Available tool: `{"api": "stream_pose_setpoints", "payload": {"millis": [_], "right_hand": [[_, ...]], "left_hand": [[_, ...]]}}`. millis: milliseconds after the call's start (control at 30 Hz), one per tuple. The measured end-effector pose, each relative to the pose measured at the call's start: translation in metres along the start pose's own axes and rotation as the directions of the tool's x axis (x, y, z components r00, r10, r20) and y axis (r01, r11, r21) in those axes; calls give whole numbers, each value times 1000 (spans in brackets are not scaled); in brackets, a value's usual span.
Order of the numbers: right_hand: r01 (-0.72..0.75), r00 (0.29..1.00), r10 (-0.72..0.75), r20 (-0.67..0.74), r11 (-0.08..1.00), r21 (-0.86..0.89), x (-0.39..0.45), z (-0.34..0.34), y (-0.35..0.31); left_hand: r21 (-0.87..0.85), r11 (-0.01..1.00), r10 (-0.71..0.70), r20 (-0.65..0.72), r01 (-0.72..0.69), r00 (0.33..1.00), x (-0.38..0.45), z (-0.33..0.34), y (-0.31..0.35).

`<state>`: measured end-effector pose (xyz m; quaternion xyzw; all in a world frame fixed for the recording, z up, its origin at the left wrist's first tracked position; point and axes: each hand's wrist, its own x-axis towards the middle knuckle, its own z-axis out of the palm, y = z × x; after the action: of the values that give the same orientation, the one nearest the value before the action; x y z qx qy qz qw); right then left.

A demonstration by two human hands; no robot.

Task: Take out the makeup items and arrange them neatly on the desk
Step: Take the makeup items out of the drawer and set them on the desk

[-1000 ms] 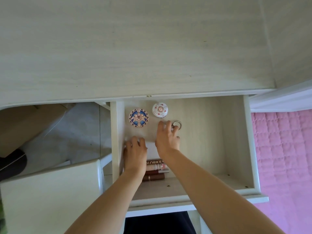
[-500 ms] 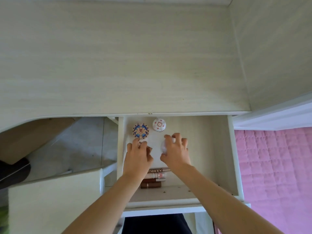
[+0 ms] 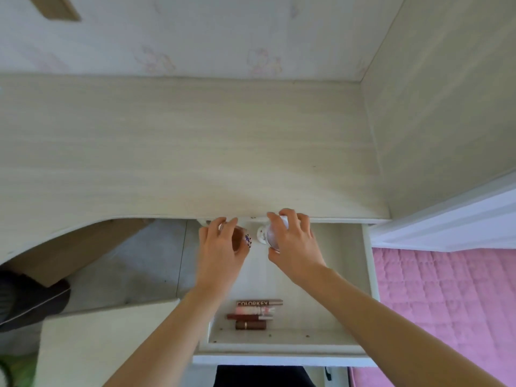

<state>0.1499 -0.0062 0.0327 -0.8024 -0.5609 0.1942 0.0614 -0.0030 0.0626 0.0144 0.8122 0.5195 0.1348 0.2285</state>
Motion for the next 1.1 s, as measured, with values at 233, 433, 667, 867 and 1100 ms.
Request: {"api": "stream_pose_setpoints", "payload": {"millis": [233, 433, 667, 867, 1100], "right_hand": [[59, 998, -61, -25, 996, -74, 47, -34, -14], [70, 995, -80, -51, 981, -180, 108, -45, -25], [54, 991, -86, -98, 954, -296, 179, -38, -36], [78, 997, -76, 17, 961, -265, 205, -8, -41], [145, 988, -135, 75, 978, -147, 196, 6, -39]], "left_hand": [[4, 1000, -4, -69, 5, 998, 40, -25, 1], [39, 999, 1, -42, 0, 999, 92, -35, -16], [168, 985, 22, 41, -28, 999, 156, -29, -44], [211, 976, 40, 84, -57, 996, 176, -9, -59], [198, 980, -17, 50, 6, 999, 176, 10, -61]]}}
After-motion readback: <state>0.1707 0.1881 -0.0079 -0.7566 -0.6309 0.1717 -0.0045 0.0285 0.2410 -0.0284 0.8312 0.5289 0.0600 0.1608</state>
